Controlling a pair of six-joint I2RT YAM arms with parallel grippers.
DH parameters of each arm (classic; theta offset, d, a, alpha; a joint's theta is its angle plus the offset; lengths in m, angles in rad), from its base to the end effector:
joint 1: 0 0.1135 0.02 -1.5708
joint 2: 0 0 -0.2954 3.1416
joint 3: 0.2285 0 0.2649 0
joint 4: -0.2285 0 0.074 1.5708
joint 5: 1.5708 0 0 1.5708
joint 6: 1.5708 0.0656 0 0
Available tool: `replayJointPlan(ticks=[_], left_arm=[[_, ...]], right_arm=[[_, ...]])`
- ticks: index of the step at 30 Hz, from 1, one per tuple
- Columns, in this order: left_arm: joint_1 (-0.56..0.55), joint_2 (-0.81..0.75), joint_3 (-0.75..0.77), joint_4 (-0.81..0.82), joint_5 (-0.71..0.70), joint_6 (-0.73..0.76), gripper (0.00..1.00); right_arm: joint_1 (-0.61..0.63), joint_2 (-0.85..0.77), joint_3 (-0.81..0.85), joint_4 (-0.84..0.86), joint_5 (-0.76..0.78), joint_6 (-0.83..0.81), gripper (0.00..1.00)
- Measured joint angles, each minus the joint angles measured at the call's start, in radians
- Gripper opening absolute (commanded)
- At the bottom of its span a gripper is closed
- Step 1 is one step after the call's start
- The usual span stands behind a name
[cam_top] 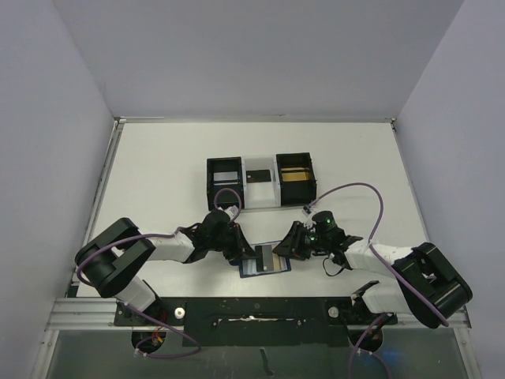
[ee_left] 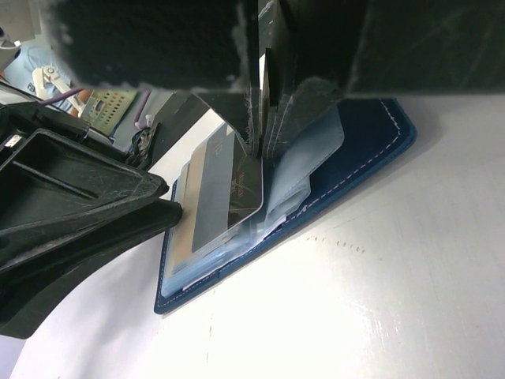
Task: Take the credit cards out of the card holder
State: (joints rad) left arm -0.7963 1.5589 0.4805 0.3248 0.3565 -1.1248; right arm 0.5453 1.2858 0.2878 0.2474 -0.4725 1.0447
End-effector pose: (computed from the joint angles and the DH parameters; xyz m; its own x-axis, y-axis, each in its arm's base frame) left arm 0.1865 -0.2234 0.1172 -0.9713 -0.2162 -0.0991 -0.0660 0.6455 -0.7609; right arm 0.1761 0.1417 0.1224 -0.9383 0.3314 -0.0988 0.1295 0.6015 0.7883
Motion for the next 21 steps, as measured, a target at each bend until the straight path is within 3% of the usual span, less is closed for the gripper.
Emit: replayJointPlan(ticks=[8,13,21], left_arm=[[0.000,-0.001,0.003,-0.008,0.000,0.010,0.00],[0.000,-0.001,0.003,-0.009,0.000,0.011,0.00],[0.000,-0.001,0.005,-0.009,0.000,0.011,0.00]], right_arm=[[0.005,-0.076,0.073,-0.173,0.038,-0.079,0.31],[0.043,-0.098,0.109,-0.189,0.039,-0.096,0.31],[0.105,0.022,0.111,-0.176,0.052,-0.069,0.31]])
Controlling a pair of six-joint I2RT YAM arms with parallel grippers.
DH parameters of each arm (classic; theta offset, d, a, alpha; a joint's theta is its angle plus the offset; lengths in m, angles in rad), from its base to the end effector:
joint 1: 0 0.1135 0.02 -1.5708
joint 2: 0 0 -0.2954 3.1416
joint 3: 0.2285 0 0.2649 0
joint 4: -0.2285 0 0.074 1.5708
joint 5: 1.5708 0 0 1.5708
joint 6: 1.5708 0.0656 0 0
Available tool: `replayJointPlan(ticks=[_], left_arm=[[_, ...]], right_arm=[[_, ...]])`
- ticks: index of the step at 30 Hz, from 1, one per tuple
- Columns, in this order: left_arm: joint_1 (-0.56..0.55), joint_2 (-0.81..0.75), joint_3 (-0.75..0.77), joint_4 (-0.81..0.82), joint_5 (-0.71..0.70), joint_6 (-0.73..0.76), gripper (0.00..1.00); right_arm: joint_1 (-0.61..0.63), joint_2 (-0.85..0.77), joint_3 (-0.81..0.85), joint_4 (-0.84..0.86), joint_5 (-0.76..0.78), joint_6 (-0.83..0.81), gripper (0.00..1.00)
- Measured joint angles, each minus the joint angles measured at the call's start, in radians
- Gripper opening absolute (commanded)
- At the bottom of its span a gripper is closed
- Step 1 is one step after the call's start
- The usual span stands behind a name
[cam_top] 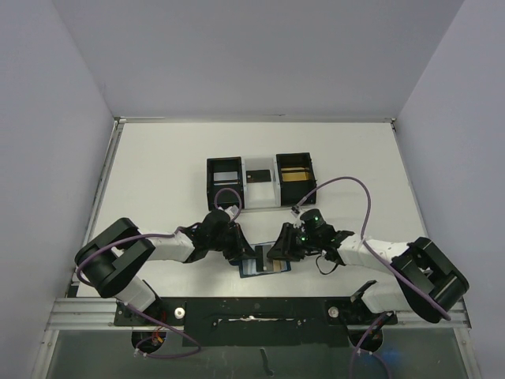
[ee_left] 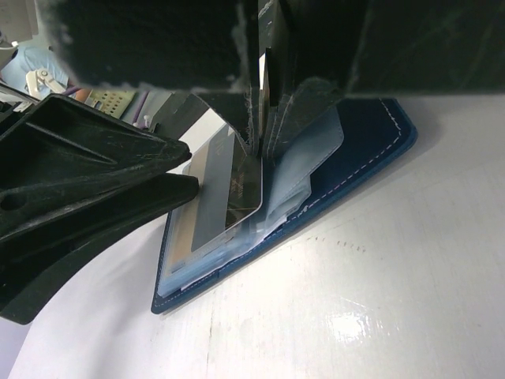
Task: Take the credit cards out of the card holder
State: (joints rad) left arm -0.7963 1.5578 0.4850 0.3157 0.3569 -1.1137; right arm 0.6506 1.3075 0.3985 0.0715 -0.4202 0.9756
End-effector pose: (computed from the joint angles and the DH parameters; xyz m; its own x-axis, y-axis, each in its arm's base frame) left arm 0.1868 -0.2237 0.1178 -0.9723 -0.2085 -0.1055 -0.0570 0.6496 -0.7581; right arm 0.1737 0.1658 0.1326 -0.9693 0.2124 -0.1243 0.0577 0.6872 0.7242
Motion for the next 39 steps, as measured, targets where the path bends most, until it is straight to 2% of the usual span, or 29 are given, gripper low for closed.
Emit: replayJointPlan(ticks=[3,8,15,18,20,23,27,33,39], left_arm=[[0.000,0.000,0.000,0.001,0.003,0.000,0.10],[0.000,0.000,-0.008,0.029,0.016,-0.024,0.18],[0.000,0.024,-0.026,0.108,0.041,-0.067,0.21],[0.000,0.032,-0.039,0.132,0.049,-0.085,0.18],[0.000,0.032,-0.042,0.141,0.050,-0.089,0.08],[0.000,0.032,-0.042,0.142,0.050,-0.095,0.00],[-0.001,-0.001,-0.040,0.117,0.041,-0.079,0.00],[-0.001,-0.092,-0.008,-0.042,-0.024,-0.002,0.00],[-0.001,-0.147,0.014,-0.153,-0.071,0.071,0.00]], right_arm=[[0.006,0.018,-0.002,0.040,0.000,0.021,0.31],[0.011,0.031,-0.013,0.082,-0.001,0.049,0.31],[0.011,0.047,-0.023,0.128,-0.005,0.067,0.31],[0.011,0.055,-0.028,0.151,-0.008,0.080,0.31],[0.011,0.056,-0.033,0.163,-0.008,0.084,0.31],[0.011,0.056,-0.036,0.168,-0.007,0.088,0.31],[0.011,0.053,-0.030,0.151,0.002,0.084,0.31],[0.006,0.035,-0.009,0.089,0.034,0.063,0.31],[-0.008,-0.008,-0.009,0.041,0.062,0.051,0.38]])
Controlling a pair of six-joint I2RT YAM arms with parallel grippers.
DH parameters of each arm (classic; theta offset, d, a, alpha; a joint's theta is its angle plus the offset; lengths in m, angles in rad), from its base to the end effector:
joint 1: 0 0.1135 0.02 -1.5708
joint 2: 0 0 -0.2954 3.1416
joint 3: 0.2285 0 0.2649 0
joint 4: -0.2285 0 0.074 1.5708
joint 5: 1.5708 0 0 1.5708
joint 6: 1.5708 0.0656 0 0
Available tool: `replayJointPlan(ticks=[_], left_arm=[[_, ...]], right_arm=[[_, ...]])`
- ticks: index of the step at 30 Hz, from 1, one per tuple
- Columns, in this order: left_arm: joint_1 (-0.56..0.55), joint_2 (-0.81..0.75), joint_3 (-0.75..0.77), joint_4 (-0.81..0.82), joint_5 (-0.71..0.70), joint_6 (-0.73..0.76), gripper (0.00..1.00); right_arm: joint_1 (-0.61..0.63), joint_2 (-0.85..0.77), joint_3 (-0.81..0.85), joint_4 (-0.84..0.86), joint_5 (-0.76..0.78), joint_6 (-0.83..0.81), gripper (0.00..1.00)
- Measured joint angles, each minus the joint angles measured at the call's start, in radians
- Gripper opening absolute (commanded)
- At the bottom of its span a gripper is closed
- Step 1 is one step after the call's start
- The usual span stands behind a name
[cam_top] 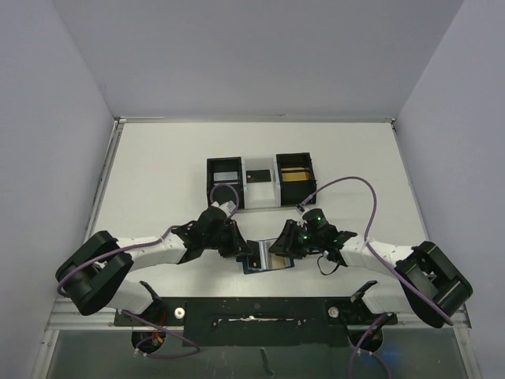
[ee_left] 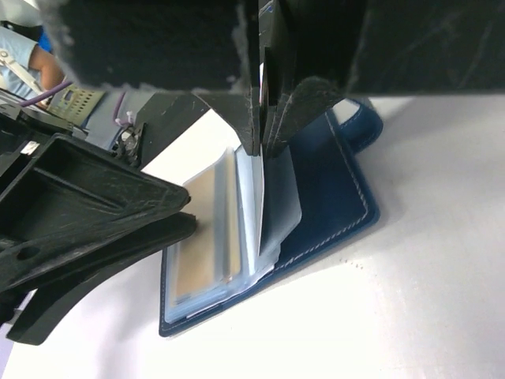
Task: Take the credit cards out of the card holder
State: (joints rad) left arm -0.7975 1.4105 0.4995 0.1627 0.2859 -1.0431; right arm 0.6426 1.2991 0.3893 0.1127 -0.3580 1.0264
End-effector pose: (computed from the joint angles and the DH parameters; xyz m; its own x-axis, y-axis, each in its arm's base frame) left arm 0.1815 -0.2124 0.1449 -0.9572 -0.2060 -0.2032 0.0078 0.6836 -0.7298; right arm 0.1793 0.1629 0.1343 -0.9444 0.2939 -0.1475 0.0977 0.6790 0.7276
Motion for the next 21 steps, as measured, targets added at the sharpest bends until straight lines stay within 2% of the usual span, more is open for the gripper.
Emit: replayJointPlan(ticks=[3,6,9,16,21], left_arm=[[0.000,-0.024,0.011,-0.041,-0.018,0.033,0.00],[-0.002,-0.074,0.024,-0.068,-0.045,0.055,0.00],[-0.002,-0.132,0.041,-0.068,-0.062,0.063,0.00],[-0.008,-0.203,0.071,-0.012,-0.089,0.069,0.00],[-0.013,-0.233,0.065,0.092,-0.080,0.069,0.00]], right_arm=[[-0.003,-0.046,0.005,-0.048,0.029,-0.017,0.49],[-0.008,-0.101,0.026,-0.103,0.058,-0.034,0.70],[-0.011,-0.188,0.055,-0.153,0.105,-0.058,0.81],[-0.021,-0.447,0.060,-0.196,0.219,-0.138,0.88],[-0.023,-0.653,0.035,-0.198,0.256,-0.207,0.93]])
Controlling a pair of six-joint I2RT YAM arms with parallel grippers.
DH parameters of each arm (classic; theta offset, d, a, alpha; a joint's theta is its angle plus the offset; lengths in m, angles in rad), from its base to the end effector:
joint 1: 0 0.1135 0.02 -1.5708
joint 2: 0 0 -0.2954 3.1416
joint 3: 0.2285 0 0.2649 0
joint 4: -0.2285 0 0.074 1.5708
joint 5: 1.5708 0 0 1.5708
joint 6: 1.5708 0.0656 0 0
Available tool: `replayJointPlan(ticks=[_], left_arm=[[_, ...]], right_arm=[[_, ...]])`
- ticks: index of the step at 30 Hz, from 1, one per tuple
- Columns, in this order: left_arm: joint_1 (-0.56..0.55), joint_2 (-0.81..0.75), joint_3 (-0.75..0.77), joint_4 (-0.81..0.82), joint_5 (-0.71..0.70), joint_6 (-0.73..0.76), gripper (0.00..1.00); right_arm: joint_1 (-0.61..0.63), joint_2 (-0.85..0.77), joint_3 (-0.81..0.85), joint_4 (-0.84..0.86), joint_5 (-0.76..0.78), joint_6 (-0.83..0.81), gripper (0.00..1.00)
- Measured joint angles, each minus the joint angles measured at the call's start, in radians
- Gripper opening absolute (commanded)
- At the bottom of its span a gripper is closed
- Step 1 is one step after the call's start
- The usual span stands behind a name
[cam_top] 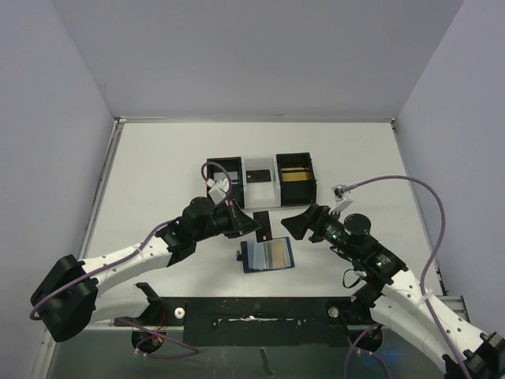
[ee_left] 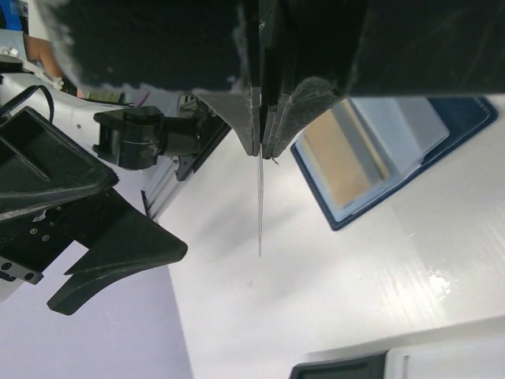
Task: Take the credit cards out of the card holder
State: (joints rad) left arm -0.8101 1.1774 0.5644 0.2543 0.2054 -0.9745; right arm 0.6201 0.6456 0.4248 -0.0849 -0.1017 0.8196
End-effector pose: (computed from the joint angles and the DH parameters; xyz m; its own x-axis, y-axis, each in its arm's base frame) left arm 0.1846 -0.2133 0.2384 -0.8316 -0.3012 -0.4666 0.2719 0.5117 -0.8150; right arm 0.1440 0.1110 0.2514 -0.6473 0.4313 -0.6285 -0.2693 0.6420 0.7178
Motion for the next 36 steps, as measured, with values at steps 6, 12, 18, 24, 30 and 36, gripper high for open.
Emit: replayJointPlan(ticks=[6,12,18,24,30,36], left_arm=[[-0.005,-0.013,-0.025,0.116,0.031,-0.001,0.00],[-0.006,-0.021,-0.032,0.227,0.073,0.000,0.00],[-0.007,0.002,-0.031,0.341,0.153,-0.018,0.00],[-0.009,0.041,0.015,0.372,0.239,-0.027,0.00],[-0.013,0.048,0.043,0.397,0.275,-0.027,0.00],[-0.013,0.048,0.043,0.391,0.294,-0.016,0.00]], right_arm=[[-0.056,-0.100,0.011,-0.033,-0.027,-0.074,0.92],[-0.282,0.016,0.018,0.045,-0.375,-0.073,0.83],[-0.304,0.120,0.016,0.248,-0.629,0.030,0.76],[-0.298,0.159,0.016,0.388,-0.756,0.109,0.51],[-0.285,0.192,0.015,0.446,-0.824,0.155,0.39],[-0.278,0.189,-0.025,0.524,-0.864,0.204,0.21]])
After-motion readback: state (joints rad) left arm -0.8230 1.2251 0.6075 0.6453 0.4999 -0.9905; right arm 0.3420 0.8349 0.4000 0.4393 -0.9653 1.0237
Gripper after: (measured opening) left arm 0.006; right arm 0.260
